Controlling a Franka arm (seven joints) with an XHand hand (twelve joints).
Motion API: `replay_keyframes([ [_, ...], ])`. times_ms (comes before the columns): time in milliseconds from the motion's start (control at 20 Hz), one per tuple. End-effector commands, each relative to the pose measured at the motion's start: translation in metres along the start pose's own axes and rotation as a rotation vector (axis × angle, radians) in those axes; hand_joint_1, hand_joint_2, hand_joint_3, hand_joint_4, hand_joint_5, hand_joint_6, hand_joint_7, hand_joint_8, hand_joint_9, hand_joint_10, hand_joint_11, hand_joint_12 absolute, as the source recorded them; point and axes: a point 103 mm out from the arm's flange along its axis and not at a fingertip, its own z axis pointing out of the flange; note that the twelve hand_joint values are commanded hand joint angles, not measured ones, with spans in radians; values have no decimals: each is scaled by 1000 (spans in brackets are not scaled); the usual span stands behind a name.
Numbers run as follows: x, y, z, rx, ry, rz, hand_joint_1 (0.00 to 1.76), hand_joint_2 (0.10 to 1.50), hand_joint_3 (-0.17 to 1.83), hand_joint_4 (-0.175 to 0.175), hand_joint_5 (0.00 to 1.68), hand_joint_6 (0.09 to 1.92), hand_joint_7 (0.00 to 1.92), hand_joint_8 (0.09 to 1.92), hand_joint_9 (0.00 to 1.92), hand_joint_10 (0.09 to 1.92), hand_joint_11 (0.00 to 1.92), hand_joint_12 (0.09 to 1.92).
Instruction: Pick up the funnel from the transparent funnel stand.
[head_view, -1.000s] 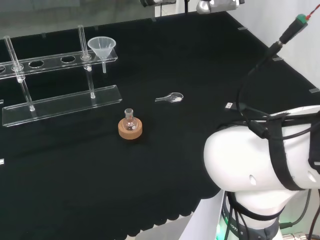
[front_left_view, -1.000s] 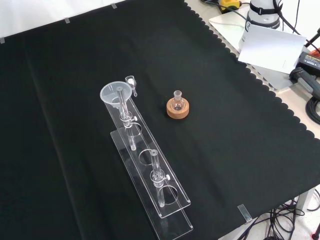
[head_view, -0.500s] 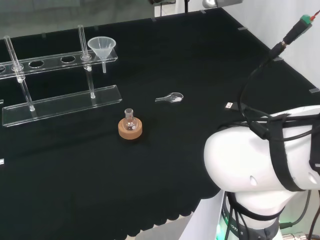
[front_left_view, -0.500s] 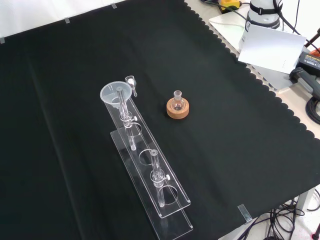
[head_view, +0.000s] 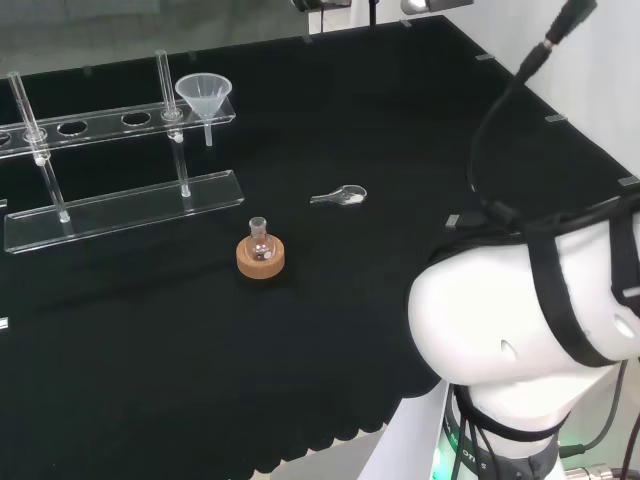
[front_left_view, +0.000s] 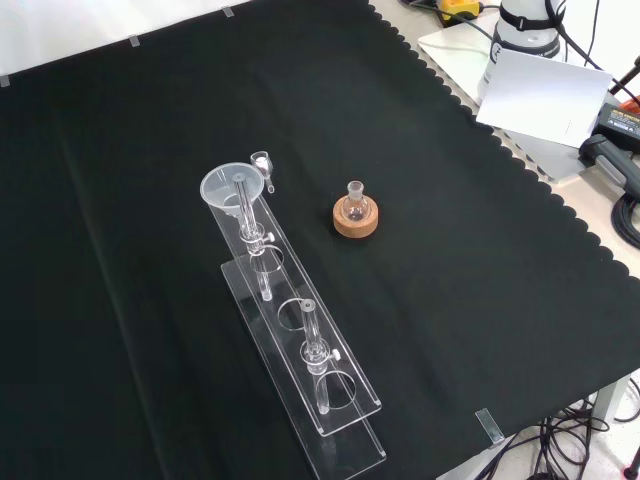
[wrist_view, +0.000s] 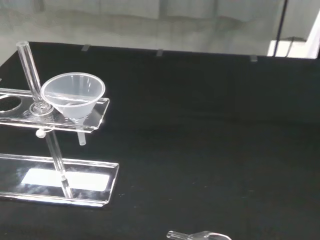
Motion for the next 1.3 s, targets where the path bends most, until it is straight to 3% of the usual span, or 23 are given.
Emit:
replay_keyframes([
  [50,-10,39,7,-16,64,-61,448,580,94,41,0,87,0,87,0,87,0,87],
  [250,-7,59,12,5,59,-91,450,582,90,39,0,87,0,87,0,87,0,87],
  [800,12,110,24,168,10,-199,456,587,82,30,0,87,0,87,0,87,0,87],
  [1300,32,138,42,183,1,-244,468,598,79,25,0,87,0,87,0,87,0,87],
])
